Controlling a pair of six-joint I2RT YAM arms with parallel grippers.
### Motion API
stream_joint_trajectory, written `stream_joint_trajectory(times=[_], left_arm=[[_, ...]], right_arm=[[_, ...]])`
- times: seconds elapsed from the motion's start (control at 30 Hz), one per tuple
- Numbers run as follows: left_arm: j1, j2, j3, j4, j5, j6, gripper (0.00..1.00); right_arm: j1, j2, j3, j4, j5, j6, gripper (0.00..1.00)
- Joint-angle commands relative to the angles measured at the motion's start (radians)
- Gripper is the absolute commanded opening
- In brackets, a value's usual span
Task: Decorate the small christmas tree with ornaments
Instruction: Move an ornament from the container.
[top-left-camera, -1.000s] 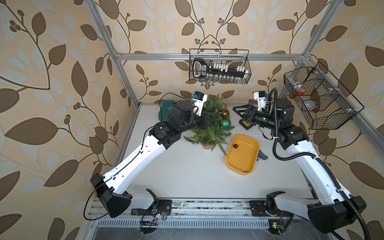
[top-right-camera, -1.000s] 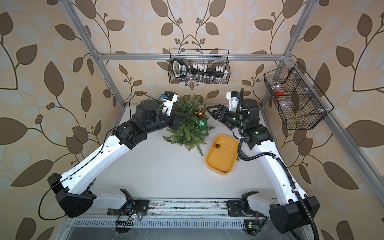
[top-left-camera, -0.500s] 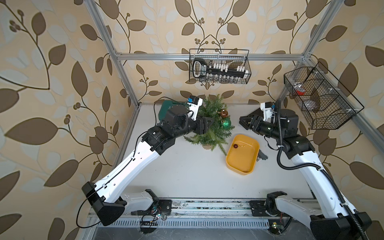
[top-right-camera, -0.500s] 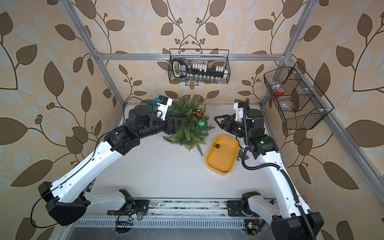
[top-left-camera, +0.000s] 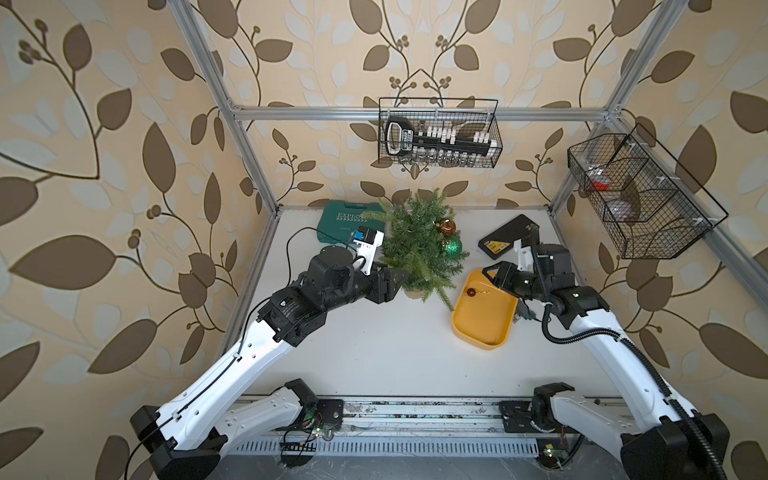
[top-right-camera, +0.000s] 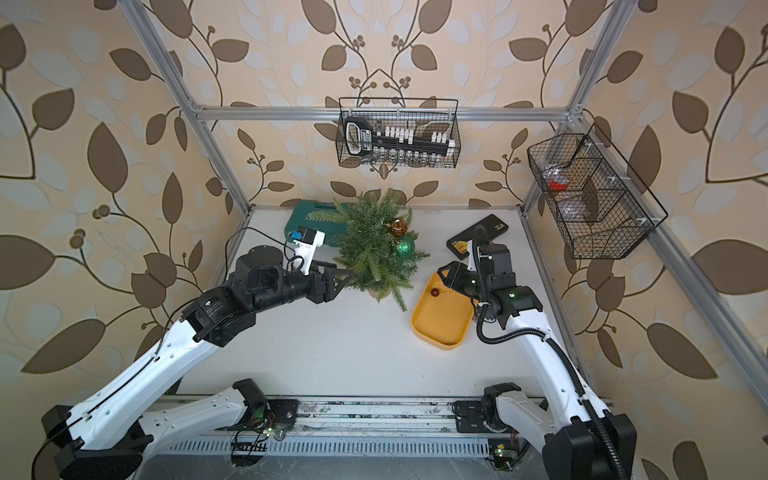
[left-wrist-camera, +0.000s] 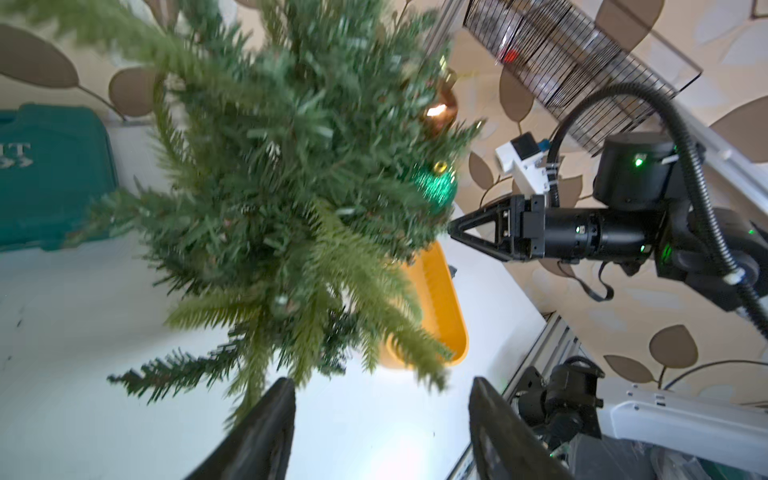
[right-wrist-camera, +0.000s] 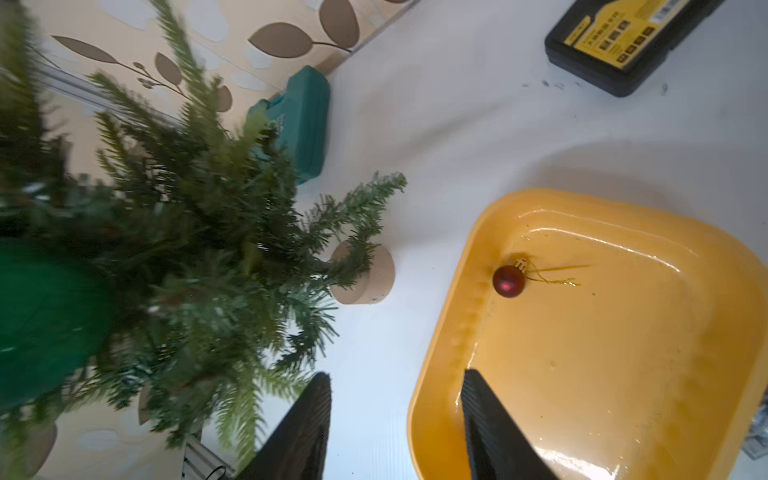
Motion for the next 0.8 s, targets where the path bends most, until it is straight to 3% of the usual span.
stream_joint_trajectory(times=[0.0, 0.37, 0.77], left_arm=[[0.01, -0.061, -0.064, -0.013, -0.031, -0.053, 0.67], [0.01, -0.201, -0.259, -0.045, -0.079, -0.154, 0.67], [0.01, -0.183, -0.279, -0.032, -0.09, -0.16, 0.66]], right_arm=[[-0.002, 0.047, -0.054, 0.035, 0.029, -0.002, 0.47], [0.002, 0.245, -0.184, 0.228, -0.016, 0.092, 0.42], [0.042, 0.413, -0.14, 0.288, 0.154, 0.152, 0.54]])
